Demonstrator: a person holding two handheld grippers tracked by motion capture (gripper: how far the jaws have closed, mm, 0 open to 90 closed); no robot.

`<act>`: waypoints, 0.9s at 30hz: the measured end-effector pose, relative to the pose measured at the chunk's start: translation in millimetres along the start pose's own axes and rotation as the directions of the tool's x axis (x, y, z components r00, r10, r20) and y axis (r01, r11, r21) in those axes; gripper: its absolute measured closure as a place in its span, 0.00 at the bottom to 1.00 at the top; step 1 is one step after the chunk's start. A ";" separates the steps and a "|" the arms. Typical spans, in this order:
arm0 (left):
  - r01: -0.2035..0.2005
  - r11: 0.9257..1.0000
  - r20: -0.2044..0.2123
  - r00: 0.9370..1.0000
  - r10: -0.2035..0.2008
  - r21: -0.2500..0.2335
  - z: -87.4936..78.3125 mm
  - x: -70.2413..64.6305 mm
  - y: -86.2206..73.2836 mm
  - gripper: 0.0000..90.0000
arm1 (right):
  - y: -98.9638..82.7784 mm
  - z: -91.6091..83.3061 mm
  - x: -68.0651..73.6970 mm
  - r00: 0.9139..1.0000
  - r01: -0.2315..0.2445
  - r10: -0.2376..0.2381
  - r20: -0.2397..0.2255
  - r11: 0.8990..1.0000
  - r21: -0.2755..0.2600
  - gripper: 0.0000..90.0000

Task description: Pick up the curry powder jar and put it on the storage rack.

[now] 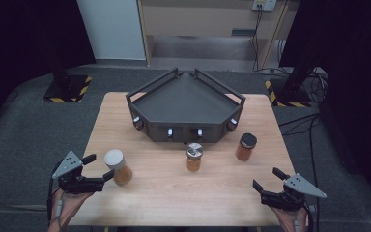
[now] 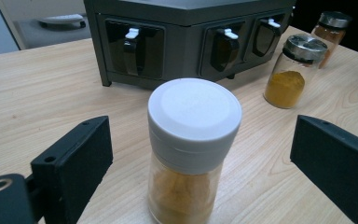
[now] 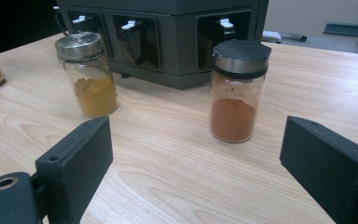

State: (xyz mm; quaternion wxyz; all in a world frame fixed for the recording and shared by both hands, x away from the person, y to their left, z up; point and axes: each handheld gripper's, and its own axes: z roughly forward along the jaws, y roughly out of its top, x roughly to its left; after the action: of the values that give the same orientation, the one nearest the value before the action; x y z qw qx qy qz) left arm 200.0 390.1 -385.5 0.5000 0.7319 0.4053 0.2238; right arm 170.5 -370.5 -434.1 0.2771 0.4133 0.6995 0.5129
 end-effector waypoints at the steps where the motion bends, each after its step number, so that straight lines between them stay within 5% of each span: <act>1: 0.005 1.000 -0.001 1.000 -0.005 0.004 2.1 1.1 1.4 0.05 | 0.0 0.0 0.0 1.000 0.001 -0.001 0.000 1.000 0.000 0.10; 27: 0.036 0.999 0.008 0.999 -0.037 0.035 36.0 7.9 3.3 0.06 | -0.2 0.2 -0.1 1.000 0.001 -0.001 0.000 1.000 -0.001 0.10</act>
State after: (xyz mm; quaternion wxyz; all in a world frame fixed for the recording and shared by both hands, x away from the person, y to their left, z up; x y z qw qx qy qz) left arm 232.1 376.2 -397.5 0.4929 0.7340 0.4203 0.2042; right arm 170.7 -370.6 -434.3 0.2774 0.4128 0.6997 0.5130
